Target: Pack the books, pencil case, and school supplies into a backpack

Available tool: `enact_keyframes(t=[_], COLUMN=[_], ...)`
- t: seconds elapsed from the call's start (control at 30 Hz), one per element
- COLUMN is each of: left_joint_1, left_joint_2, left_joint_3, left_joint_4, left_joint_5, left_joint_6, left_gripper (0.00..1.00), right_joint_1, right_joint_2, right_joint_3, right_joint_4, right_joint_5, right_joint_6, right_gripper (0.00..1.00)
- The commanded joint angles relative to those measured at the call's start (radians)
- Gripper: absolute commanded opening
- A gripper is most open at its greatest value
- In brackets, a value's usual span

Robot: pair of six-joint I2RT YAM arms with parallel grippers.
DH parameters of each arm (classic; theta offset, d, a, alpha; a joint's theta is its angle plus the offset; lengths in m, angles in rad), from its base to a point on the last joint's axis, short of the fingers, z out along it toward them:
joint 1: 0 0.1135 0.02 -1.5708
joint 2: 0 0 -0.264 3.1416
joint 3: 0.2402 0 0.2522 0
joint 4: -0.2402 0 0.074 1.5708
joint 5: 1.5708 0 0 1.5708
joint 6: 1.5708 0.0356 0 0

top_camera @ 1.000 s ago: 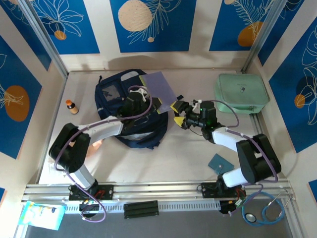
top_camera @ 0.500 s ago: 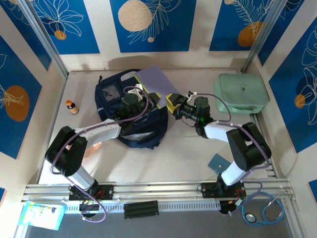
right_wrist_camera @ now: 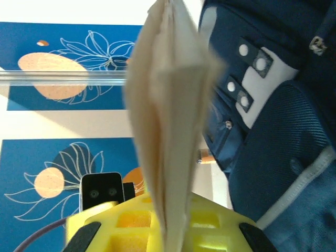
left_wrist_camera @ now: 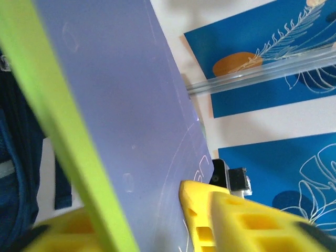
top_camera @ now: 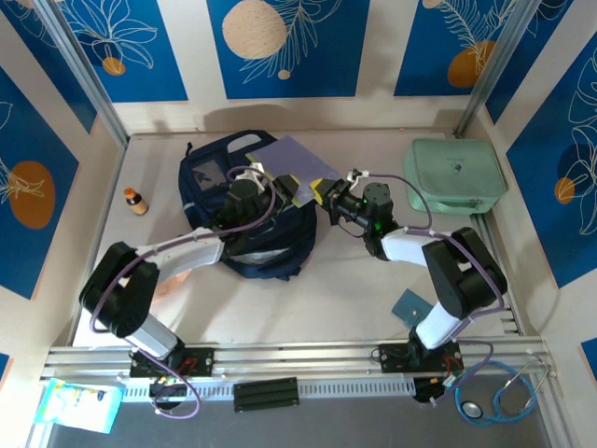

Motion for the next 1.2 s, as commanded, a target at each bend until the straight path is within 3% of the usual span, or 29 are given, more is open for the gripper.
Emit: enact_keyframes(t=[0.0, 0.17, 0.27, 0.43, 0.63, 0.73, 0.97, 1.17], left_joint_1=[0.024, 0.032, 0.033, 0.026, -0.024, -0.050, -0.089, -0.111], left_joint_2=[-0.074, -0.141, -0.154, -0.085, 0.082, 0.158, 0.294, 0.391], left_joint_3=[-0.011, 0.048, 0.093, 0.217, 0.385, 0.464, 0.580, 0.663], left_joint_4=[-0.155, -0.542, -0.695, -0.902, -1.128, -1.209, -1.316, -1.394], left_joint_5=[-0.022, -0.119, -0.156, -0.109, -0.165, -0.220, -0.206, -0.302], left_joint_6=[0.111, 0.410, 0.624, 1.005, 1.267, 1.321, 1.381, 1.393], left_gripper=[0.61, 0.89, 1.00, 1.00, 0.95, 0.88, 0.74, 0.61], right_joint_1=[-0.024, -0.089, -0.145, -0.224, -0.271, -0.287, -0.297, -0.300], right_joint_2=[-0.119, -0.284, -0.379, -0.522, -0.612, -0.626, -0.611, -0.607], right_joint_3=[-0.014, -0.036, -0.039, -0.022, -0.013, -0.022, -0.029, -0.036], right_joint_4=[-0.157, -0.404, -0.556, -0.775, -0.897, -0.909, -0.908, -0.910], right_joint_5=[0.043, 0.065, 0.067, 0.081, 0.105, 0.104, 0.085, 0.082], right_joint_6=[-0.128, -0.289, -0.372, -0.494, -0.538, -0.531, -0.511, -0.504], right_gripper=[0.00, 0.00, 0.00, 0.00, 0.00, 0.00, 0.00, 0.00])
